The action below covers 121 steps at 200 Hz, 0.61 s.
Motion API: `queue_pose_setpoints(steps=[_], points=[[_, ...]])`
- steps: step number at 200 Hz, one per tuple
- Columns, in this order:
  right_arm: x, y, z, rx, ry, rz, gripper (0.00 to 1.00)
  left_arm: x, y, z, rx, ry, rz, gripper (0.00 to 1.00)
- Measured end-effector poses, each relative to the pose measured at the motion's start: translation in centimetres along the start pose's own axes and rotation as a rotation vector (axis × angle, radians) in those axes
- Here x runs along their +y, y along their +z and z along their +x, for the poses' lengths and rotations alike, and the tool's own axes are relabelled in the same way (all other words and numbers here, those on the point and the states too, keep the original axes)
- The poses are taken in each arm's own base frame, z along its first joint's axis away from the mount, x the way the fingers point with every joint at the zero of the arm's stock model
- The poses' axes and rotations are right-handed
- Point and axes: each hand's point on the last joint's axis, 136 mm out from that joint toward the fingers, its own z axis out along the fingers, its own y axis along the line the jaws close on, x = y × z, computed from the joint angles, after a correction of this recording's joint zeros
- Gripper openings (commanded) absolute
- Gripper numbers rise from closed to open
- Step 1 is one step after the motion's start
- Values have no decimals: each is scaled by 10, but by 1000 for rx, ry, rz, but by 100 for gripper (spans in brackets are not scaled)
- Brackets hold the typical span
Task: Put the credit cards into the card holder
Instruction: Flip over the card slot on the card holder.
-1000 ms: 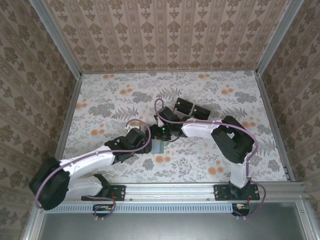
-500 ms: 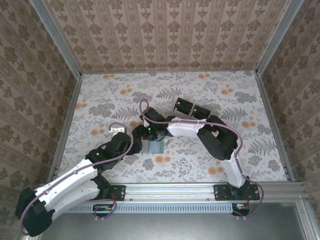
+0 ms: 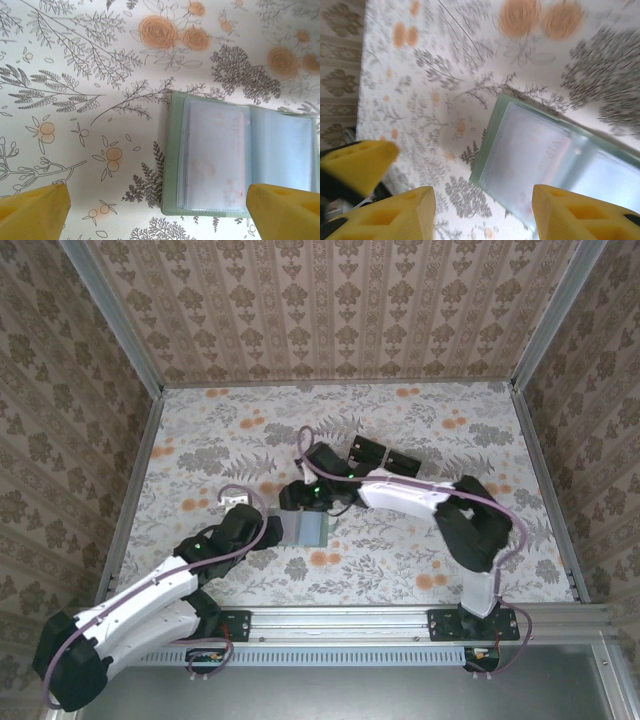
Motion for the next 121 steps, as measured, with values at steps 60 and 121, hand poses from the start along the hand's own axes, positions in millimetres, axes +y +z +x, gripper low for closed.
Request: queue_pose_setpoints(steps=[60,121], points=[[-98,-94,-26,-108,-168,422,53,-2,7,-5,36,24,-36,100],[-178,-115,1,87,-319,803,51,-11,9,-18,48,39,-49,100]])
